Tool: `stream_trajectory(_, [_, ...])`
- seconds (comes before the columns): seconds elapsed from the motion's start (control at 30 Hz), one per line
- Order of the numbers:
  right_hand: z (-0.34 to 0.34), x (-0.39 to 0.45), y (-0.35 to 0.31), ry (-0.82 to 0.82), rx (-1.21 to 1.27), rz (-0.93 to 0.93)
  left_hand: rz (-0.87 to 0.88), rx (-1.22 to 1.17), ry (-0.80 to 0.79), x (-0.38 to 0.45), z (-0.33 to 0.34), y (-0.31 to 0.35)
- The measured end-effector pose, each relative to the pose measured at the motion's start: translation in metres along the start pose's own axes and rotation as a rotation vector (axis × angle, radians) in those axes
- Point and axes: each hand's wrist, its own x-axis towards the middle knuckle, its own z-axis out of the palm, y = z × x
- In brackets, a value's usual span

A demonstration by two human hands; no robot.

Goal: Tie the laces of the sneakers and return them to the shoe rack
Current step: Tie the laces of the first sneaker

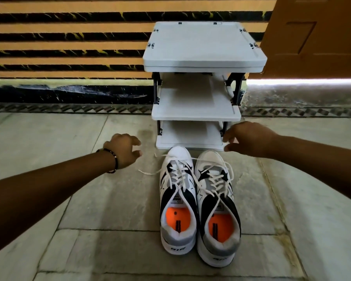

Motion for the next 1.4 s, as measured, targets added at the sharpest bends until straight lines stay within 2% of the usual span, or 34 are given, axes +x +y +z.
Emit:
stream_trajectory(0.13, [0.026,0.023,-0.033,0.016,0.227,-0.079,0.106,-0.058,-0.066,0.004,0.018,0.032])
stream_trajectory(0.3, [0.06,0.049,-0.066,-0.022,0.34,-0.075,0.118,-0.123,-0.146,0.009,0.041,0.058])
stream_trajectory(0.4, [0.076,0.061,-0.074,-0.004,0.339,-0.06,0.08,-0.187,-0.126,0.012,0.052,0.062])
stream_trajectory(0.57, [0.092,0.072,-0.081,0.098,0.357,-0.062,0.016,-0.436,-0.011,0.02,0.065,0.059])
stream_trajectory(0.8, [0.081,0.073,-0.065,0.167,0.299,-0.129,0.141,-0.404,0.045,0.016,0.055,0.048])
stream_trajectory(0.9, [0.075,0.066,-0.052,0.141,0.292,-0.128,0.176,-0.282,0.039,0.019,0.047,0.034])
stream_trajectory(1.03, [0.069,0.038,-0.036,0.091,0.127,-0.178,0.173,0.005,-0.111,0.006,0.043,0.014])
stream_trajectory(1.17, [0.058,0.011,-0.015,-0.02,-0.008,-0.21,0.093,0.137,-0.438,-0.01,0.041,-0.002])
stream_trajectory(1.23, [0.056,0.003,-0.012,-0.097,0.008,-0.172,0.045,0.087,-0.567,-0.019,0.042,-0.004])
stream_trajectory(1.27, [0.056,0.001,-0.012,-0.128,0.007,-0.169,0.044,0.029,-0.581,-0.023,0.042,-0.004])
stream_trajectory(1.4, [0.056,0.001,-0.03,-0.17,-0.013,-0.219,0.1,-0.359,-0.476,-0.034,0.041,0.015])
